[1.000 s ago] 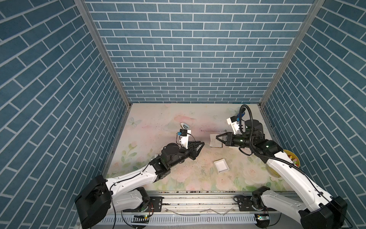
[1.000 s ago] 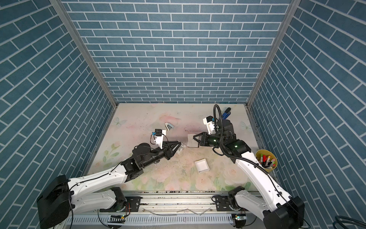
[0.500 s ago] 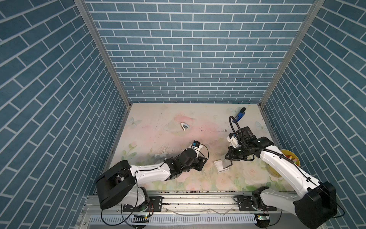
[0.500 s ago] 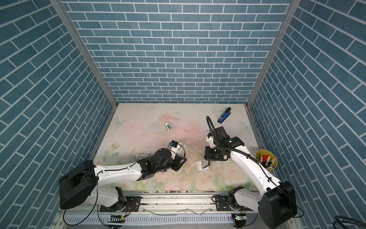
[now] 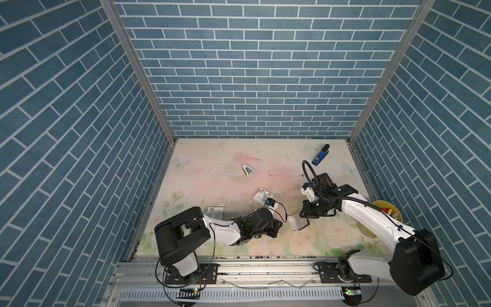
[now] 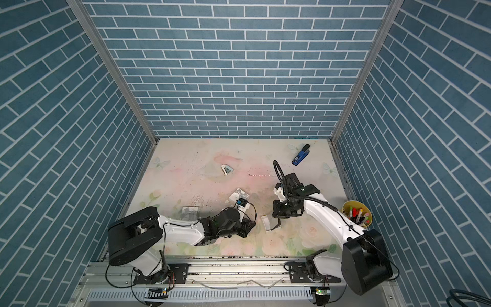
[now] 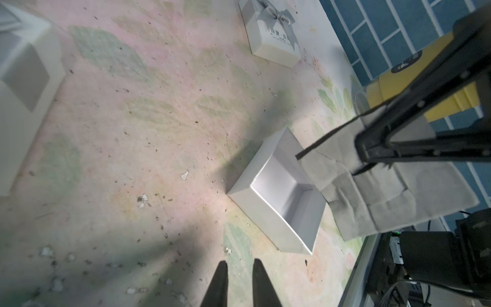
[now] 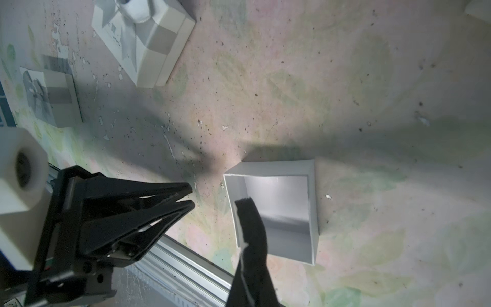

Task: Take the necklace out of the lift-off lid jewelry box
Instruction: Place the inner lining in the jewelry box.

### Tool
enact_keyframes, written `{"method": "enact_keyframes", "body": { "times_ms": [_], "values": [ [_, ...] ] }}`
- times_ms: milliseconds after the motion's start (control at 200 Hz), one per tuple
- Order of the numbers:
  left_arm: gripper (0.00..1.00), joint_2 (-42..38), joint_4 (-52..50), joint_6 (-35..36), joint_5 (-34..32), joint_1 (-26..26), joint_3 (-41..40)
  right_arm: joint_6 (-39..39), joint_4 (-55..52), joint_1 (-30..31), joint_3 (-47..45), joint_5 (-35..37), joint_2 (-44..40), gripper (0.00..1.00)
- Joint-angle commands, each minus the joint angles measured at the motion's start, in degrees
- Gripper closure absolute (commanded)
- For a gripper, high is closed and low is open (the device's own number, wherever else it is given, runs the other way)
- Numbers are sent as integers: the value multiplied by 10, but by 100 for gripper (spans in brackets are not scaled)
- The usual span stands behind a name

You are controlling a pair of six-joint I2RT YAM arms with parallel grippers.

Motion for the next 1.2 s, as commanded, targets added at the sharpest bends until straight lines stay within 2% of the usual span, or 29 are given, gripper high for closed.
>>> {"method": "enact_keyframes", "body": {
  "times_ms": [0, 435, 690, 865, 1015, 1195],
  "values": [
    [82, 20, 24, -5, 7, -6, 20, -27, 27, 3, -3, -4, 19, 100],
    [84, 92, 38, -7, 28, 4, 76, -20, 84, 2, -22, -39, 72, 100],
    [84, 103, 40, 1, 39, 17, 85, -10, 114, 3, -40, -50, 87, 100],
    [84, 93, 34, 16, 44, 36, 83, -18, 97, 0, -23, -39, 99, 100],
    [84, 92, 6, 36, 49, 41, 99, -19, 58, -1, -9, -17, 81, 100],
    [84, 116, 31, 25, 56, 43, 105, 36, 96, 0, -47, -40, 48, 100]
  ]
}}
